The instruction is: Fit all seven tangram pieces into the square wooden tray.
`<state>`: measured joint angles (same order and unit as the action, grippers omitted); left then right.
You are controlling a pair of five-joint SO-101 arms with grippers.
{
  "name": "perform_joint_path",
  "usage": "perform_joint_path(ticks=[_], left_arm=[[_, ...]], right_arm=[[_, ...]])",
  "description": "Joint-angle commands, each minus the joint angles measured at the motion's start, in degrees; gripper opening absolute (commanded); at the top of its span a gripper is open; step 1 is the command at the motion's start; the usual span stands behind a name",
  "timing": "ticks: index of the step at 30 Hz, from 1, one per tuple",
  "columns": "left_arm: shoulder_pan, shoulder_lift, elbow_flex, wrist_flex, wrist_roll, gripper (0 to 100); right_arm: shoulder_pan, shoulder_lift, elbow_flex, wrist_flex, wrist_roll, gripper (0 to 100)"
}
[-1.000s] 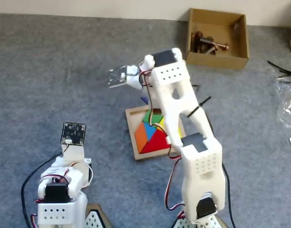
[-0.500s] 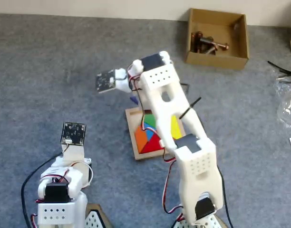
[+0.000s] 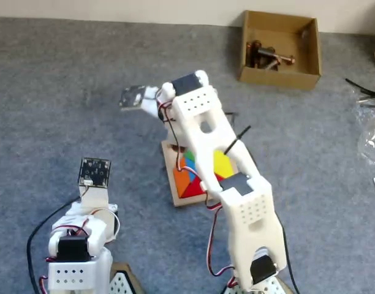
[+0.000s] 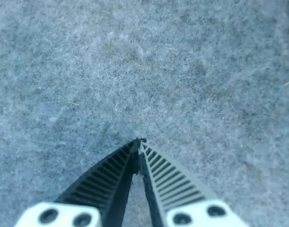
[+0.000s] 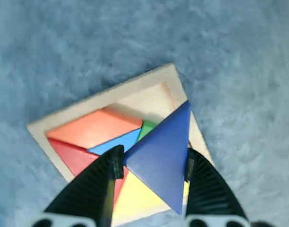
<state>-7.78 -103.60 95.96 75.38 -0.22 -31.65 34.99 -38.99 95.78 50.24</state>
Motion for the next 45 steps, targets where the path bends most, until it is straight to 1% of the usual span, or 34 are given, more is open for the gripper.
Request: perform_joint_path(ticks=[1, 3, 6, 12, 14, 17, 19, 27, 34, 35, 38, 40, 45], left_arm=[[-0.75, -0.75, 1.27, 0.26, 0.26, 1], [-0.75, -0.75, 1.27, 0.26, 0.26, 1], [-0.75, -0.75, 1.27, 0.26, 0.26, 1], [-0.75, -0.75, 1.27, 0.26, 0.26, 1], [-0.75, -0.75, 1.27, 0.26, 0.26, 1], [-0.75, -0.75, 1.27, 0.26, 0.26, 1], [-0.75, -0.75, 1.27, 0.26, 0.26, 1], [-0.75, -0.75, 1.27, 0.26, 0.26, 1], [-0.75, -0.75, 1.27, 0.26, 0.26, 1], [-0.75, -0.75, 1.27, 0.26, 0.26, 1], [-0.75, -0.75, 1.27, 0.26, 0.26, 1], [-0.75, -0.75, 1.27, 0.26, 0.26, 1], [-0.75, -0.75, 1.27, 0.26, 0.26, 1]], right_arm=[[-0.92, -1.19, -0.31, -1.89, -10.46, 9.1], [-0.92, -1.19, -0.31, -3.56, -16.26, 9.1], [-0.92, -1.19, -0.31, -5.93, -26.9, 9.1], [-1.89, -1.1, -0.22, -6.46, -56.88, 9.1], [-1.89, -1.1, -0.22, -6.73, -61.45, 9.1], [-1.98, -1.01, -0.22, -6.73, -65.05, 9.1], [-2.59, 0.04, -0.22, -6.55, -66.11, 9.1], [-8.13, 8.75, -0.66, -6.2, -65.93, 9.1], [-8.92, 9.45, -0.84, -6.73, -66.11, 8.7], [-8.75, 9.45, -0.92, -6.99, -67.25, 7.3], [-7.6, 9.45, -0.92, -9.63, -73.93, 0.6], [-6.64, 9.45, -0.92, -11.47, -77.98, 0.8], [-3.56, 9.45, -0.92, -13.76, -85.01, 0.9]])
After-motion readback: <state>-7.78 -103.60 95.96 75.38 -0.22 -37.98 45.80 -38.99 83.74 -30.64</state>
